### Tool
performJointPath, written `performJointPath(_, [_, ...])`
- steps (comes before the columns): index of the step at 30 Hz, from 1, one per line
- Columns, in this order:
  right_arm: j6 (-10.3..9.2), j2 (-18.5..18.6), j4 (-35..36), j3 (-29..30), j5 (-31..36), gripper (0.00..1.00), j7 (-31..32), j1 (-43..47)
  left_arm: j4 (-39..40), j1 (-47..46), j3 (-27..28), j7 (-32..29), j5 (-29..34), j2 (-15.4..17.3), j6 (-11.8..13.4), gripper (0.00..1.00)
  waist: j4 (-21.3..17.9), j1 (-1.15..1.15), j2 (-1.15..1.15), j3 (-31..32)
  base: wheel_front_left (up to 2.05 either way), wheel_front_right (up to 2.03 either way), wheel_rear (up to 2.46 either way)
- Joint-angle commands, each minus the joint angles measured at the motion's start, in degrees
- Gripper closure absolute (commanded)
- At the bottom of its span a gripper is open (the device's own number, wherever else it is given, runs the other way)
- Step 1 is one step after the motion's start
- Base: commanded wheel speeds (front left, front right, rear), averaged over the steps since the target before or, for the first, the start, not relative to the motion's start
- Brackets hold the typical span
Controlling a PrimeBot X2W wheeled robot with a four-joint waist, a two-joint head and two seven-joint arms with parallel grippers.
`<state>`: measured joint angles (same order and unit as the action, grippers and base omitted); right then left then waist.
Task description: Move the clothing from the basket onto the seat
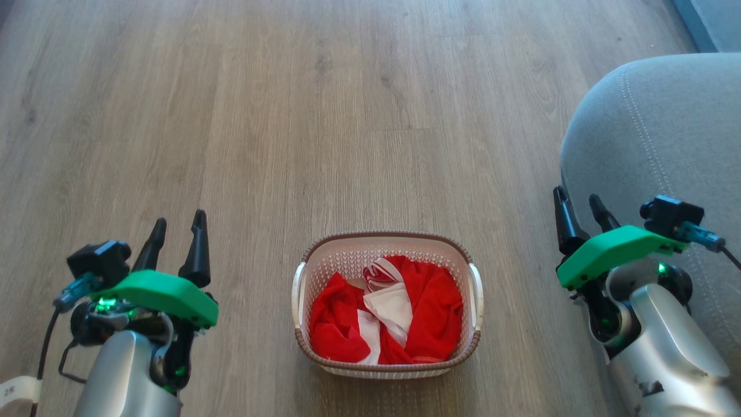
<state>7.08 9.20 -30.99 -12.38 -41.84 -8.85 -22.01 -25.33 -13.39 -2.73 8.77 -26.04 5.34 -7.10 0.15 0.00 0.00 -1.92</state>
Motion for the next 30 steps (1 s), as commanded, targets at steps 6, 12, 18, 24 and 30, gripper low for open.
performJointPath(6, [0.32, 0.92, 0.61, -2.07, 4.83, 0.00, -1.80, -4.57, 1.02, -5.12, 1.04, 1.82, 5.10, 1.85, -0.24, 0.00, -0.03, 0.00, 0.00, -0.09, 0.00, 0.00, 0.00])
performJointPath(12, [0.34, 1.31, 0.04, -2.83, 9.02, 0.00, -2.81, -5.86, 0.07, -6.19, 1.06, 2.84, 8.98, 2.05, -0.28, 0.00, -0.08, 0.00, 0.00, -0.41, 0.00, 0.00, 0.00])
performJointPath(18, [0.36, 1.84, -0.63, -3.56, 13.07, 0.00, -3.82, -6.92, -0.33, -7.29, 1.30, 3.86, 12.96, 1.97, -0.30, 0.00, 0.00, 0.00, 0.00, -0.61, 0.00, 0.00, 0.00])
performJointPath(24, [0.38, 2.10, -0.99, -2.30, 17.07, 0.00, -4.82, -7.87, -1.04, -7.92, 2.17, 4.88, 17.18, 1.73, -0.16, 0.00, 0.00, 0.00, 0.00, -0.50, 0.00, 0.00, 0.00])
performJointPath(30, [0.40, 2.15, -1.36, -2.39, 21.34, 0.00, -5.83, -8.55, -1.76, -8.83, 2.87, 5.90, 21.36, 1.54, -0.19, 0.00, -0.15, 0.00, 0.00, -0.49, 0.00, 0.00, 0.00])
